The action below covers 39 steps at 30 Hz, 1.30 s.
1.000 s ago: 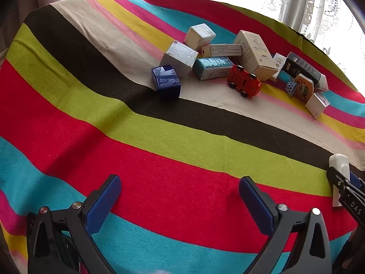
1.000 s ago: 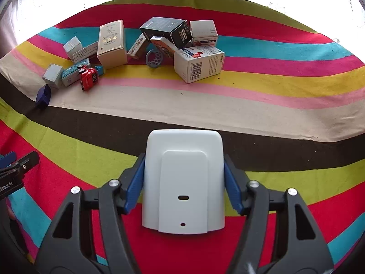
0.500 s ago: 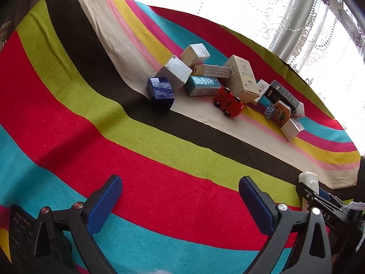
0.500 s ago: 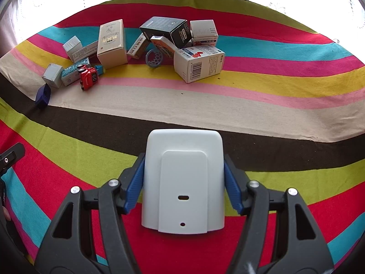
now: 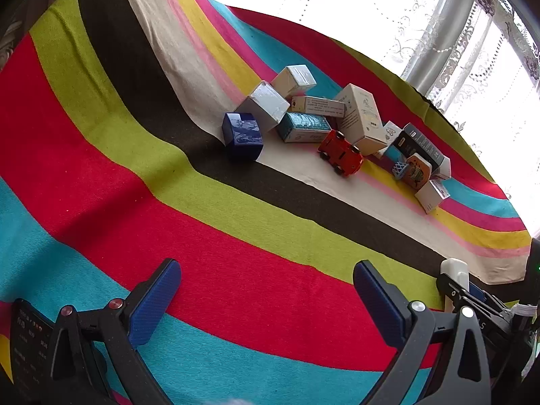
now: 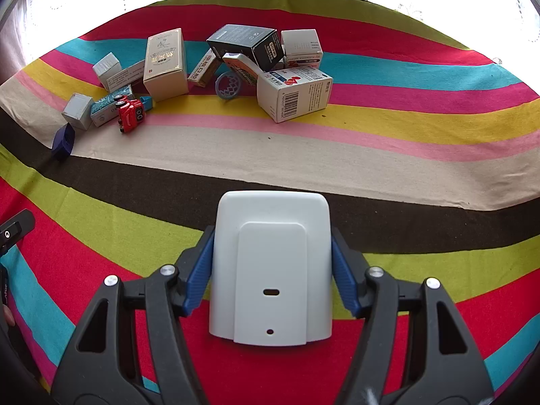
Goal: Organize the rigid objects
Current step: 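Hold the white plate in right while left moves toward the dark blue cube, then grasp the dark blue cube with the left gripper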
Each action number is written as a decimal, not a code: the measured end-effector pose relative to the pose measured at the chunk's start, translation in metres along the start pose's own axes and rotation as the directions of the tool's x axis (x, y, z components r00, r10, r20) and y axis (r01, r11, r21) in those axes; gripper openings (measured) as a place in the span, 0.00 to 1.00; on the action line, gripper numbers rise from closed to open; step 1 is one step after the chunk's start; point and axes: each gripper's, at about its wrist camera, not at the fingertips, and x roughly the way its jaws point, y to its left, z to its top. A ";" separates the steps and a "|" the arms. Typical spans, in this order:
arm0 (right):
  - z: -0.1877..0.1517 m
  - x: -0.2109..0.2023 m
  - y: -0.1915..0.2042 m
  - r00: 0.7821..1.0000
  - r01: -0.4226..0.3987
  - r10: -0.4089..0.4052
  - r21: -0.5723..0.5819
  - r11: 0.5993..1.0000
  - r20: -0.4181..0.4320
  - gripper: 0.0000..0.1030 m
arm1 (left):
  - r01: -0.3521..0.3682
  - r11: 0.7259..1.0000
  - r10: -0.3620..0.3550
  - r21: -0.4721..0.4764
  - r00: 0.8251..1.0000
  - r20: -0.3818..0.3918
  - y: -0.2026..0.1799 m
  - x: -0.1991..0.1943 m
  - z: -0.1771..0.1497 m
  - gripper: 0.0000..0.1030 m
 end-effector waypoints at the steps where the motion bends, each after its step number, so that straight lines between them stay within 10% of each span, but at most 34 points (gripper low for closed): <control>1: 0.000 0.000 0.000 1.000 0.000 0.000 0.000 1.000 0.000 0.65 | -0.001 1.000 0.001 0.001 1.000 -0.001 0.000 0.000 0.000 1.00; 39: 0.001 0.000 -0.001 1.000 -0.001 0.001 0.000 1.000 0.000 0.65 | -0.042 0.998 0.042 0.040 0.999 -0.014 -0.005 0.007 0.002 1.00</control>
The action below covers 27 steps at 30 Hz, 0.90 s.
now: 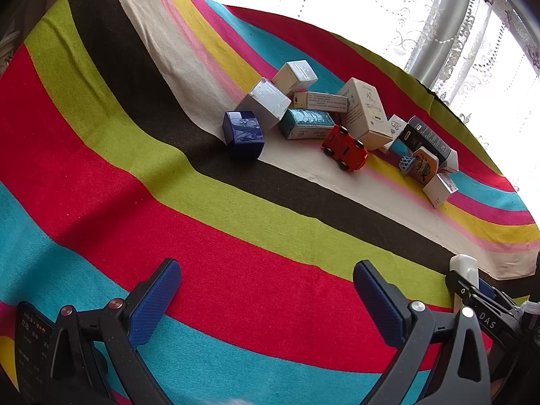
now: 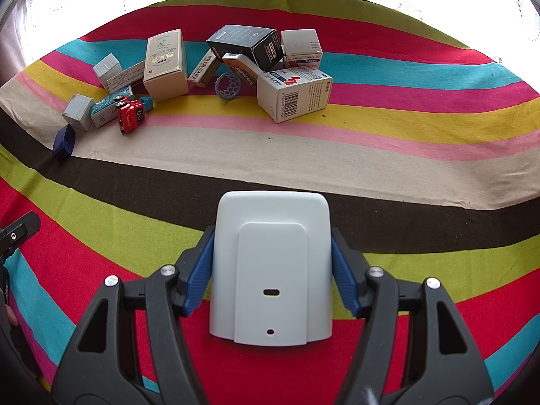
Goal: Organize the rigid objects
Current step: 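Grasp the dark blue cube with the left gripper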
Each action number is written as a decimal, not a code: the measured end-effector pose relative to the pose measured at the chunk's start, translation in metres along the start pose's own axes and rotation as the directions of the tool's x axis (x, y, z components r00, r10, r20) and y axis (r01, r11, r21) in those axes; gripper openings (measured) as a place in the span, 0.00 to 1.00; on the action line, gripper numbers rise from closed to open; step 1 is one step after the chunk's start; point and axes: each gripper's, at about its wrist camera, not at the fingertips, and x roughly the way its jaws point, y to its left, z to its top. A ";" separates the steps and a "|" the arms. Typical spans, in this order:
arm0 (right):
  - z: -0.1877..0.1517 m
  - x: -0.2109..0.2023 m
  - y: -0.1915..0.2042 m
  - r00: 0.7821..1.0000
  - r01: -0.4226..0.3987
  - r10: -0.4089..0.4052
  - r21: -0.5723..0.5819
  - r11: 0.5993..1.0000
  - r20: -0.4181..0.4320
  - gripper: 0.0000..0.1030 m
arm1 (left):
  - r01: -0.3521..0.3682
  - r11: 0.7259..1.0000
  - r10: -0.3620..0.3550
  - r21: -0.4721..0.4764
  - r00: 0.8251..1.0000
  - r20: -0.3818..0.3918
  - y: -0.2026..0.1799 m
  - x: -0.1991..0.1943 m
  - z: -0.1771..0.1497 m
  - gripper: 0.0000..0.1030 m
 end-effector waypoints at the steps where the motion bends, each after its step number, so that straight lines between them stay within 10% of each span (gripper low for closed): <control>1: 0.000 0.000 0.000 1.000 0.000 0.000 0.000 1.000 0.000 0.65 | -0.011 1.000 0.011 0.005 1.000 -0.006 -0.001 0.002 0.002 1.00; 15: 0.000 0.000 -0.001 1.000 -0.003 0.003 0.002 1.000 0.000 0.65 | -0.277 0.958 0.282 0.074 0.957 -0.071 -0.023 0.113 0.114 0.99; 17: 0.000 0.000 -0.002 1.000 -0.004 0.004 0.003 1.000 0.000 0.65 | -0.244 0.965 0.249 0.094 0.968 -0.041 -0.028 0.108 0.112 0.71; 18: 0.000 0.000 -0.002 1.000 -0.006 0.006 0.004 1.000 0.001 0.65 | -0.241 0.964 0.246 0.115 0.969 -0.028 -0.031 0.101 0.109 0.26; 27: 0.000 0.001 -0.003 1.000 -0.008 0.008 0.005 1.000 0.002 0.65 | 0.059 0.998 -0.057 0.035 0.998 -0.038 -0.011 0.022 0.032 0.28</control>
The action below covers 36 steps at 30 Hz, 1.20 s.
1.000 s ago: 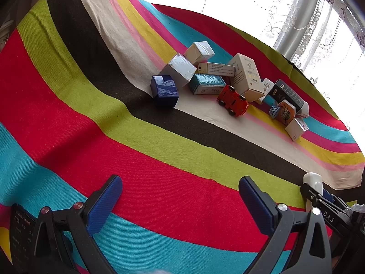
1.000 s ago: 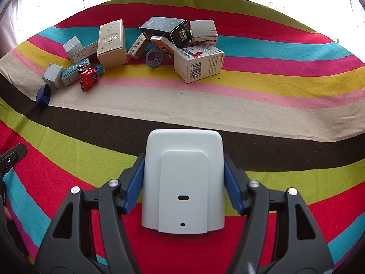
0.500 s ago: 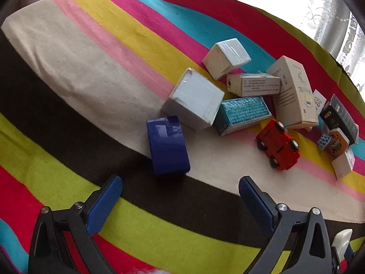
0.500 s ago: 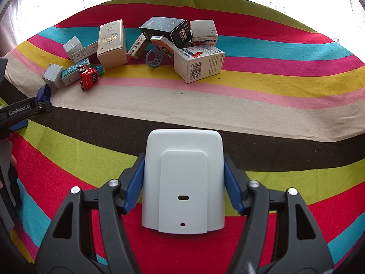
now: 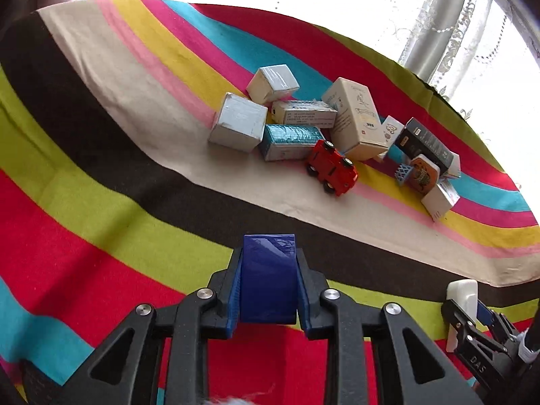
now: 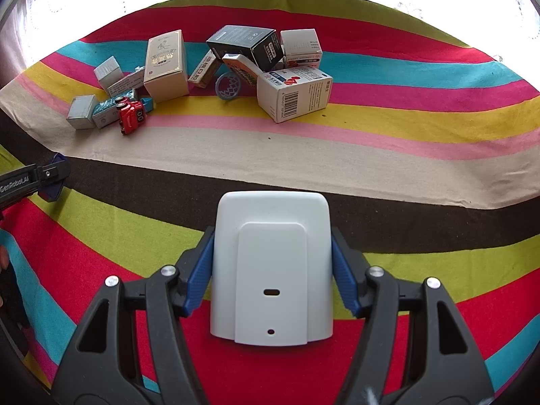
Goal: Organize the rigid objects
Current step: 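Grasp the dark blue cube with the left gripper, then carry the blue cube in left while right carries the white plate to the bin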
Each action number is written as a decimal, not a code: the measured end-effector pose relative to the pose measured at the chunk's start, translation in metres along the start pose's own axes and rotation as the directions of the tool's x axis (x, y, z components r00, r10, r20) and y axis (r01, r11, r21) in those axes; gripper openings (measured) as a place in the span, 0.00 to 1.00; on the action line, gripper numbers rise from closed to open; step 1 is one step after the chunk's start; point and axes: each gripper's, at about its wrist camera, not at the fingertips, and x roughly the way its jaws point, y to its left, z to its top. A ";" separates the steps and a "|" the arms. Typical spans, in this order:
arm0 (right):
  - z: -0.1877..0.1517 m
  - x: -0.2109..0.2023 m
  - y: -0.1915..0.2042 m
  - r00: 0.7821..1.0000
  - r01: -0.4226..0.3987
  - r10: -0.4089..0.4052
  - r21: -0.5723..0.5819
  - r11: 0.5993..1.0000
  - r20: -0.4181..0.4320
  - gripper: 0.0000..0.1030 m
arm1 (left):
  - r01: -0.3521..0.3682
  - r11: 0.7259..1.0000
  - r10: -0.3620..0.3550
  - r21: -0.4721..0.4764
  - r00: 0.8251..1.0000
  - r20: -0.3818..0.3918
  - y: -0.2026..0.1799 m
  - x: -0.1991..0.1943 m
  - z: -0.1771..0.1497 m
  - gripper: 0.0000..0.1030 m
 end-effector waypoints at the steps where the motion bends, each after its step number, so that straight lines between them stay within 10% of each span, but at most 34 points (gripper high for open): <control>1: 0.000 0.000 0.000 1.000 0.000 0.000 0.000 1.000 0.000 0.65 | 0.043 0.999 -0.043 -0.012 0.999 0.004 0.002 -0.009 -0.009 0.28; 13: -0.005 -0.007 0.000 1.000 -0.030 0.030 -0.017 0.999 0.001 0.65 | 0.075 0.991 -0.069 0.111 0.996 -0.049 -0.026 -0.060 -0.079 0.28; 36: -0.121 -0.139 -0.011 0.996 -0.087 0.087 -0.032 0.996 0.015 0.65 | 0.168 0.928 -0.148 0.333 0.985 -0.083 -0.086 -0.109 -0.147 0.28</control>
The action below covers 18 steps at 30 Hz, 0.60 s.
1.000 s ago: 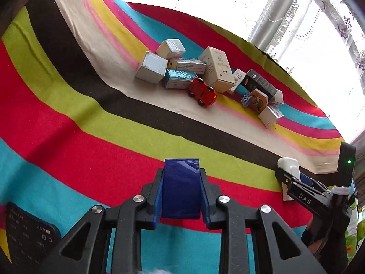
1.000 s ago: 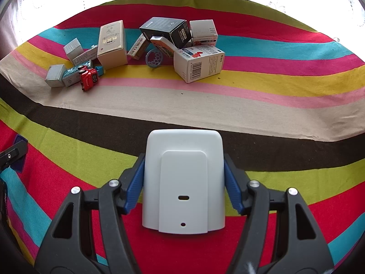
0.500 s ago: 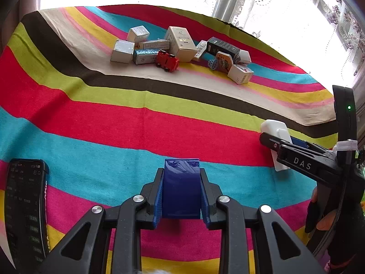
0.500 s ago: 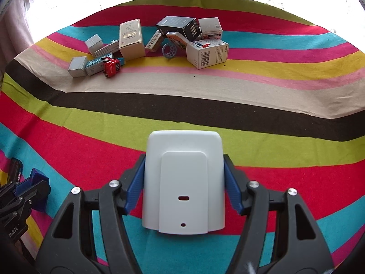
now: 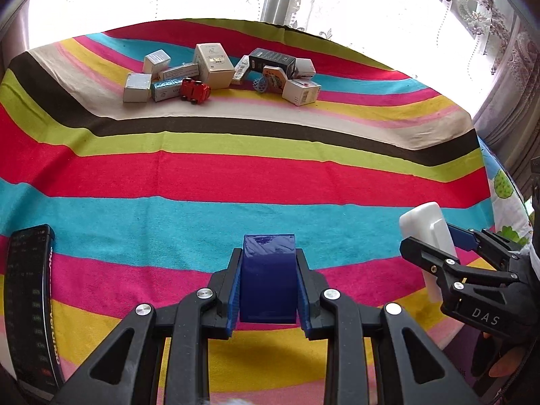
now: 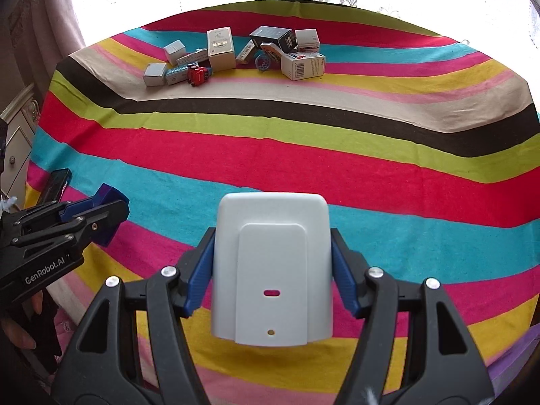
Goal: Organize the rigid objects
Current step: 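Carry the blue cube in left while right carries the white plate to the bin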
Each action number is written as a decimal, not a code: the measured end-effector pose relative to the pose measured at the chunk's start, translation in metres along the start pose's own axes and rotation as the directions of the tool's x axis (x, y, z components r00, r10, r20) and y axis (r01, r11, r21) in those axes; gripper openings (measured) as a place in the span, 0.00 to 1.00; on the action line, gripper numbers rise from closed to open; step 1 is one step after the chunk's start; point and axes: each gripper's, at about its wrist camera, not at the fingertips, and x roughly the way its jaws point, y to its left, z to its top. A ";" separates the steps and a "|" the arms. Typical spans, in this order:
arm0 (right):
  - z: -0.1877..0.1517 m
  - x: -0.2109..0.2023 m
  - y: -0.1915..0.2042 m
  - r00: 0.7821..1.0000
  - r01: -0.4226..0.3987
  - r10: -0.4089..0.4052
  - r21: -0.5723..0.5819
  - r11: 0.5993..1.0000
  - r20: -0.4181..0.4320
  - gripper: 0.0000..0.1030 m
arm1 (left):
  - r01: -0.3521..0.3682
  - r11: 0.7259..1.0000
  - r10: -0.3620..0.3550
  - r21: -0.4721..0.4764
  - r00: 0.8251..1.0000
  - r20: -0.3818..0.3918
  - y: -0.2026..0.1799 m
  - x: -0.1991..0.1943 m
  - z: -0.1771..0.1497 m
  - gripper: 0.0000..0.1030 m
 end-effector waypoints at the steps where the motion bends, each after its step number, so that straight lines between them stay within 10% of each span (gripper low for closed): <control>1: -0.003 -0.006 -0.003 1.000 -0.001 0.001 0.006 1.000 0.003 0.65 | 0.003 1.000 -0.003 0.012 1.000 0.000 -0.004 -0.001 -0.001 0.28; 18: -0.058 -0.082 -0.049 0.999 0.039 -0.039 0.038 0.999 0.018 0.65 | 0.071 0.962 -0.071 0.264 0.997 -0.010 -0.096 -0.017 -0.023 0.28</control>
